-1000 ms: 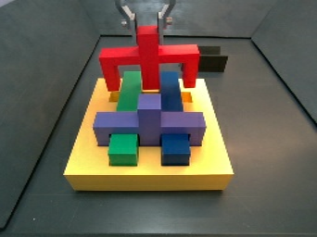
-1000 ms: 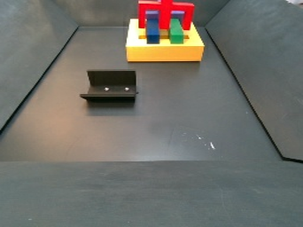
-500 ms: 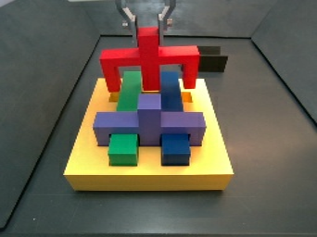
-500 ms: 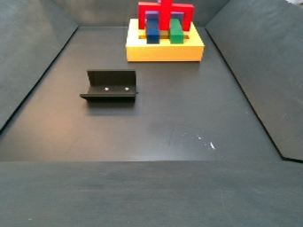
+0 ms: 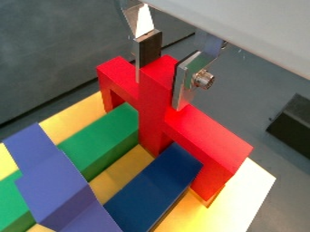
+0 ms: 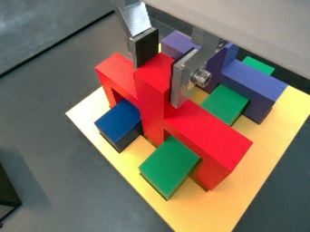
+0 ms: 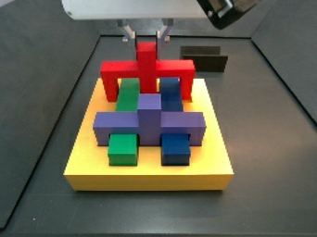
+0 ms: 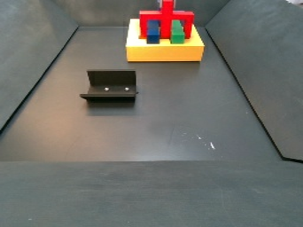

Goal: Pick up the red object. Move up. Move to above the board. Insert the red object.
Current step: Insert the red object.

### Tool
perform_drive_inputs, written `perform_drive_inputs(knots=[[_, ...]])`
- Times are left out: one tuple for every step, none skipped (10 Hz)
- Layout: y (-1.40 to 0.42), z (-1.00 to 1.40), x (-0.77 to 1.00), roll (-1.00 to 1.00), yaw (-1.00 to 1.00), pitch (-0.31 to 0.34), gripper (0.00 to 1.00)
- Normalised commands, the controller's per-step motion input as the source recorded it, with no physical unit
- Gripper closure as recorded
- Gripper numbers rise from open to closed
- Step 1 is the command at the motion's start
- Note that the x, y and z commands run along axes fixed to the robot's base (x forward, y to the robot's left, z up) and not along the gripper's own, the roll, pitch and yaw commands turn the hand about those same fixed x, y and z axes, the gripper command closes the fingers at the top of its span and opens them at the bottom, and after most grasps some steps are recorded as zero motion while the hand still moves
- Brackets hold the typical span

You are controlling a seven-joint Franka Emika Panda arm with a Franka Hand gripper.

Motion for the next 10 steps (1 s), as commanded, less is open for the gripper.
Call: perform_drive_inputs(knots=[[0.03, -0.26, 0.18, 0.0, 0.0, 0.0, 1.0], [0.1, -0.14, 0.25, 0.08, -0.06, 0.04, 1.0], [0.05, -0.04, 0.25, 0.17, -0.09, 0.087, 1.0], [0.0, 0.0, 0.28, 0.19, -0.08, 0.104, 1.0], [0.0, -0.35, 0.0, 0.05, -0.04, -0.003, 1.0], [0.0, -0.5, -0.05, 0.0, -0.02, -0.087, 1.0], [0.08, -0.63, -0.1, -0.09, 0.0, -0.147, 1.0], [0.08, -0.73, -0.08, -0.11, 0.0, -0.194, 1.0], [0.07, -0.73, -0.02, -0.04, 0.0, -0.181, 1.0], [0.05, -0.5, 0.0, 0.0, 0.0, -0.079, 1.0]])
